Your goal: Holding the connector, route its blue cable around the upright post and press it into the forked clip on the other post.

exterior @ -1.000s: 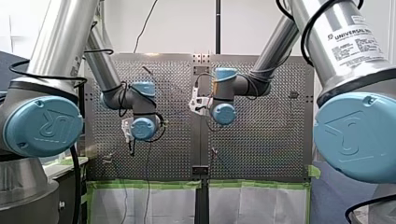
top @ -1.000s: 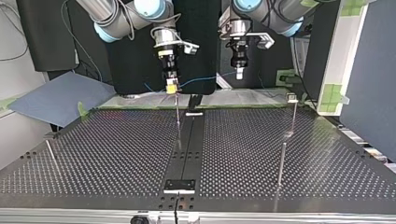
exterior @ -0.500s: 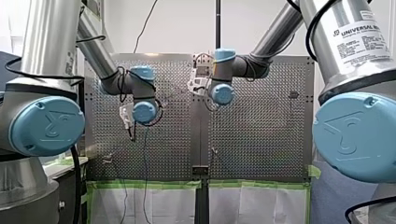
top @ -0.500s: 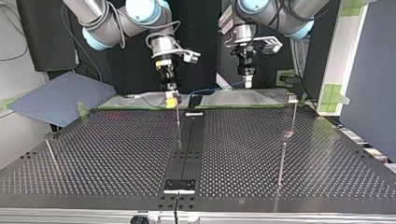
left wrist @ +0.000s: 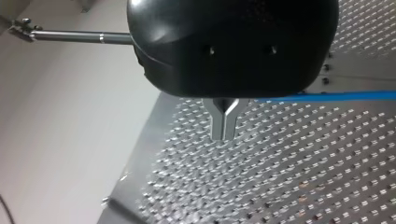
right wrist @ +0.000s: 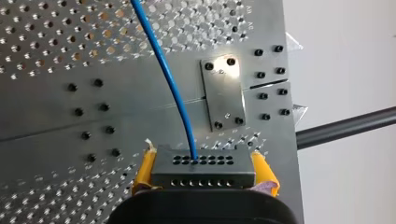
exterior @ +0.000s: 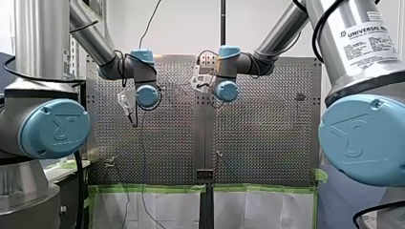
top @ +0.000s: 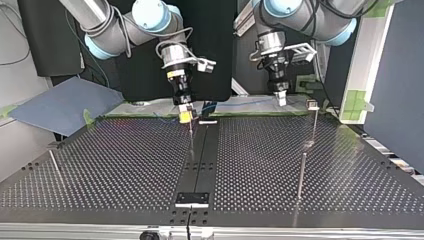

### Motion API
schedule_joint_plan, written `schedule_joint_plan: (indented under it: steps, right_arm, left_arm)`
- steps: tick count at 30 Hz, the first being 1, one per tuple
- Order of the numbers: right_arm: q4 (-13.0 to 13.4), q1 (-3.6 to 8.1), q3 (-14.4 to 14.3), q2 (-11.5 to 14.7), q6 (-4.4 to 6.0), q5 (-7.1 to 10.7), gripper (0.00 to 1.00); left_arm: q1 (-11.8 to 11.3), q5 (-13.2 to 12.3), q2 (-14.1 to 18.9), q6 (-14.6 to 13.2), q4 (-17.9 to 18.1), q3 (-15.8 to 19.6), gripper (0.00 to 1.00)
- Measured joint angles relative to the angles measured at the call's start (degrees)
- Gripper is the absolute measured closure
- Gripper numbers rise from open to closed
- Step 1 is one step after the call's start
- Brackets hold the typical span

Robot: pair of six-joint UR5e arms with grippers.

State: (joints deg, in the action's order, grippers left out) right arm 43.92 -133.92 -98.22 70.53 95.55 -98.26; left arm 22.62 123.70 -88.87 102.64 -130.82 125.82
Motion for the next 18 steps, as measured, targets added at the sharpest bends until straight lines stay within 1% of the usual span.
schedule_joint_plan:
  steps: [2,6,12,14,18]
  right_arm:
    - [-0.41,0.16,0.78,-0.04,0.0,0.69,0.98]
    - [-1.0,0.36,2.19,-0.09,0.0,1.98,0.98]
    - [-1.83,0.55,4.73,-0.29,-0.01,3.81,0.98]
    - [-2.1,0.57,5.62,-0.34,-0.01,4.54,0.98]
    - [-2.39,0.59,7.15,-0.57,0.0,5.86,0.98]
  left_arm:
    - [-0.54,0.03,0.89,0.02,-0.91,-0.56,1.0]
    - [-2.33,-0.26,3.0,0.3,-3.08,-1.89,1.0]
    - [-5.34,-2.64,5.47,1.06,-6.19,-3.27,1.0]
    - [-6.28,-3.54,5.65,1.17,-7.1,-3.83,1.0]
    - [-8.34,-5.1,4.87,1.69,-9.18,-5.52,1.0]
